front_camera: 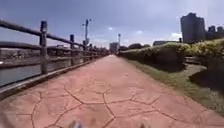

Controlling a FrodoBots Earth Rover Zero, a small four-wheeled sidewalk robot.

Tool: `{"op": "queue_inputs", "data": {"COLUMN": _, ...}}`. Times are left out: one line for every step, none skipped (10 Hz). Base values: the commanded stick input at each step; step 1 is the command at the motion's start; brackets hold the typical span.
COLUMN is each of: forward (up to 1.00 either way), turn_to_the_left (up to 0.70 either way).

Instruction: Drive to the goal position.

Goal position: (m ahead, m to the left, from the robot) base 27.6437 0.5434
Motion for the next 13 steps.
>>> {"op": "queue_inputs", "data": {"forward": 0.7, "turn_to_the_left": -0.34}}
{"op": "queue_inputs", "data": {"forward": 0.7, "turn_to_the_left": -0.27}}
{"op": "queue_inputs", "data": {"forward": 0.7, "turn_to_the_left": -0.1}}
{"op": "queue_inputs", "data": {"forward": 0.7, "turn_to_the_left": 0.0}}
{"op": "queue_inputs", "data": {"forward": 0.7, "turn_to_the_left": 0.0}}
{"op": "queue_inputs", "data": {"forward": 0.7, "turn_to_the_left": 0.0}}
{"op": "queue_inputs", "data": {"forward": 0.7, "turn_to_the_left": 0.0}}
{"op": "queue_inputs", "data": {"forward": 0.7, "turn_to_the_left": 0.0}}
{"op": "queue_inputs", "data": {"forward": 0.7, "turn_to_the_left": 0.0}}
{"op": "queue_inputs", "data": {"forward": 0.7, "turn_to_the_left": 0.0}}
{"op": "queue_inputs", "data": {"forward": 0.7, "turn_to_the_left": 0.0}}
{"op": "queue_inputs", "data": {"forward": 0.7, "turn_to_the_left": 0.0}}
{"op": "queue_inputs", "data": {"forward": 0.7, "turn_to_the_left": 0.0}}
